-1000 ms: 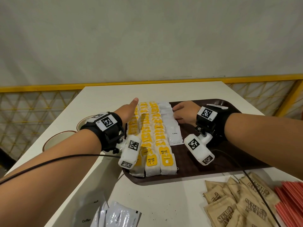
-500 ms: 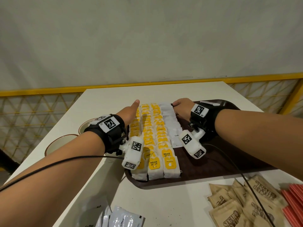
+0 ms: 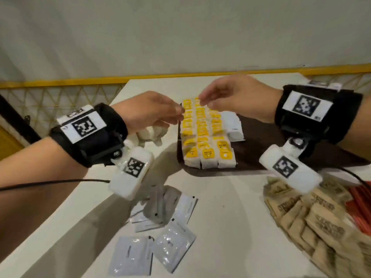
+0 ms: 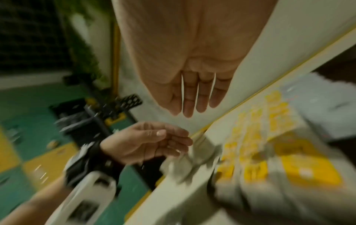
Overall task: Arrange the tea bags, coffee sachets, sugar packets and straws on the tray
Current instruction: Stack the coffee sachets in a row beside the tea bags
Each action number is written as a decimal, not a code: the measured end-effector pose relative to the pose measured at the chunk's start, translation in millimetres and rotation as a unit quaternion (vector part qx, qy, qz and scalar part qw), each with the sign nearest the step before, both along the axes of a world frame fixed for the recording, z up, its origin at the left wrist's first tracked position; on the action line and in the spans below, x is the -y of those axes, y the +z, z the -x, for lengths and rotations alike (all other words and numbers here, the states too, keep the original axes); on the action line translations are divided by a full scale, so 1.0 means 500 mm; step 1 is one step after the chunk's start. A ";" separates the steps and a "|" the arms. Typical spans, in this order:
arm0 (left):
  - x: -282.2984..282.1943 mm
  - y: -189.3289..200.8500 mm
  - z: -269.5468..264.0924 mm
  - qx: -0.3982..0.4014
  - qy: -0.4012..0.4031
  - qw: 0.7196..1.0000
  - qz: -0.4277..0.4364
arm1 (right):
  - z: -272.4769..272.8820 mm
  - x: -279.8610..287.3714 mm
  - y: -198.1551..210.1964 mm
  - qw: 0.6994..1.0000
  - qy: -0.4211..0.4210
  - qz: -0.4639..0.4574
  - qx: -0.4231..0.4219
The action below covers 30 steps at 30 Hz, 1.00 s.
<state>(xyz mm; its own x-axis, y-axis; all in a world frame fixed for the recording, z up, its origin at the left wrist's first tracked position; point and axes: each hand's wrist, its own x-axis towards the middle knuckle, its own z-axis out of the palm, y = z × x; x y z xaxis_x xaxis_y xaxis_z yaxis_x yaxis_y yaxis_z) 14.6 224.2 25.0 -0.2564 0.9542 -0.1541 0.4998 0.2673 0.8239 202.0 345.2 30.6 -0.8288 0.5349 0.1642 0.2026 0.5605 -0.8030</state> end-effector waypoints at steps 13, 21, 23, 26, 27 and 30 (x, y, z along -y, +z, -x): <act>0.248 -0.130 -0.030 -0.347 -0.148 0.912 0.160 | 0.042 0.309 -0.149 0.913 0.107 -0.238 0.315; 0.193 -0.140 -0.023 -0.319 -0.116 0.929 0.146 | 0.028 0.255 -0.120 0.915 0.102 -0.178 0.348; 0.198 -0.136 -0.017 -0.282 -0.103 0.941 0.155 | 0.012 0.238 -0.100 0.930 0.106 -0.147 0.321; 0.216 -0.128 -0.002 -0.146 -0.054 0.974 0.165 | -0.005 0.255 -0.067 0.953 0.149 -0.060 0.255; 0.221 -0.123 0.006 -0.114 -0.036 0.979 0.163 | -0.005 0.273 -0.065 0.951 0.176 -0.045 0.251; 0.238 -0.105 0.022 -0.061 0.009 0.987 0.147 | 0.020 0.339 -0.093 0.925 0.249 -0.114 0.264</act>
